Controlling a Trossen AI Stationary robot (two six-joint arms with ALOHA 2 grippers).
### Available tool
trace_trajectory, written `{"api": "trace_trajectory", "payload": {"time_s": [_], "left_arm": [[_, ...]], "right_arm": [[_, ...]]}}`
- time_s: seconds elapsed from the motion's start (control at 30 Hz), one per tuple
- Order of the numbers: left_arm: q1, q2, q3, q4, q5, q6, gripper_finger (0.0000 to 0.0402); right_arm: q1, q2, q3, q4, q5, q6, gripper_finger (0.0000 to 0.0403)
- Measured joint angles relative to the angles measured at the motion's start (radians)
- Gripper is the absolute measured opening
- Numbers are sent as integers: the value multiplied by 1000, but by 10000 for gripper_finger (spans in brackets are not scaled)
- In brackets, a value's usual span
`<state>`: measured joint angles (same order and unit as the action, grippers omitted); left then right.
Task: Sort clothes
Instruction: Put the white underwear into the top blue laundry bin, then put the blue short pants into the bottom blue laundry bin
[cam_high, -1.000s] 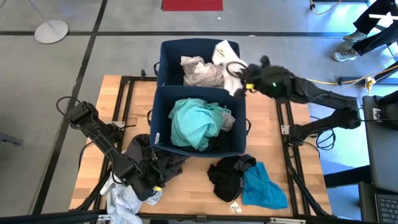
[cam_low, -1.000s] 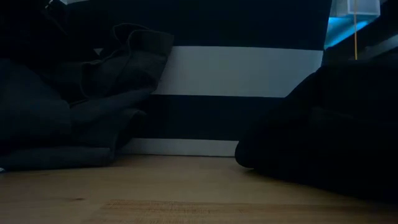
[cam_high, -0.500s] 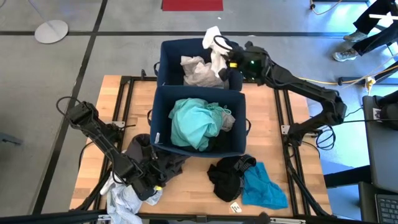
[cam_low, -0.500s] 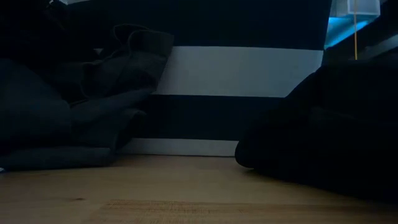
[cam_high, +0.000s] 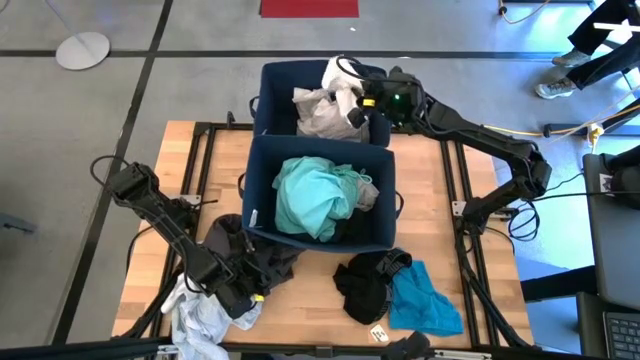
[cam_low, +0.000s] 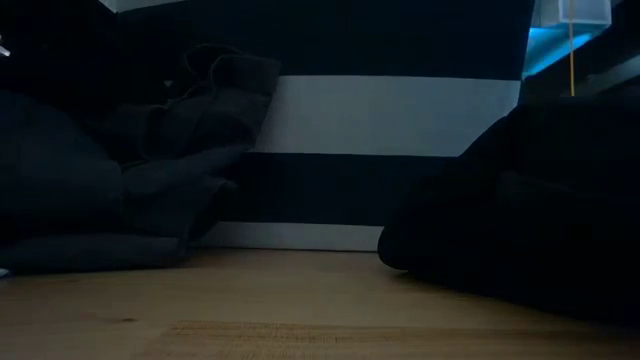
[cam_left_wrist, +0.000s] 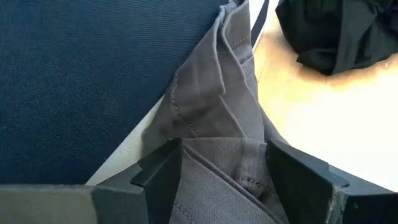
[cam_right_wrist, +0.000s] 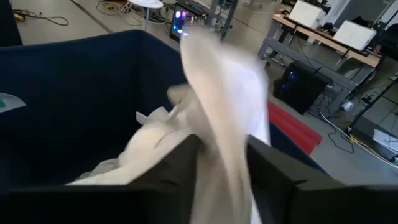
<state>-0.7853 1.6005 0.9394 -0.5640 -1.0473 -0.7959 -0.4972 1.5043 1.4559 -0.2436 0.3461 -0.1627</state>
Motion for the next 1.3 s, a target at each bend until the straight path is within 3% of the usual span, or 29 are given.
{"api": "trace_trajectory", "payload": {"time_s": [0.27, 0.53, 0.8, 1.03, 1.3], "left_arm": [[0, 0, 0, 1, 10, -43, 224], [0, 0, 0, 7, 16, -42, 224], [-3, 0, 0, 7, 14, -39, 224], [-1, 0, 0, 30, 6, -33, 224], [-9, 0, 0, 27, -5, -16, 224]], "right_arm": [[0, -20, 4, -39, 0, 0, 245], [79, -71, 189, -418, 1, 4, 270], [356, -79, 413, -851, 26, 228, 271], [631, -77, 418, -1044, 72, 512, 271], [941, -76, 364, -1111, 82, 859, 271]]}}
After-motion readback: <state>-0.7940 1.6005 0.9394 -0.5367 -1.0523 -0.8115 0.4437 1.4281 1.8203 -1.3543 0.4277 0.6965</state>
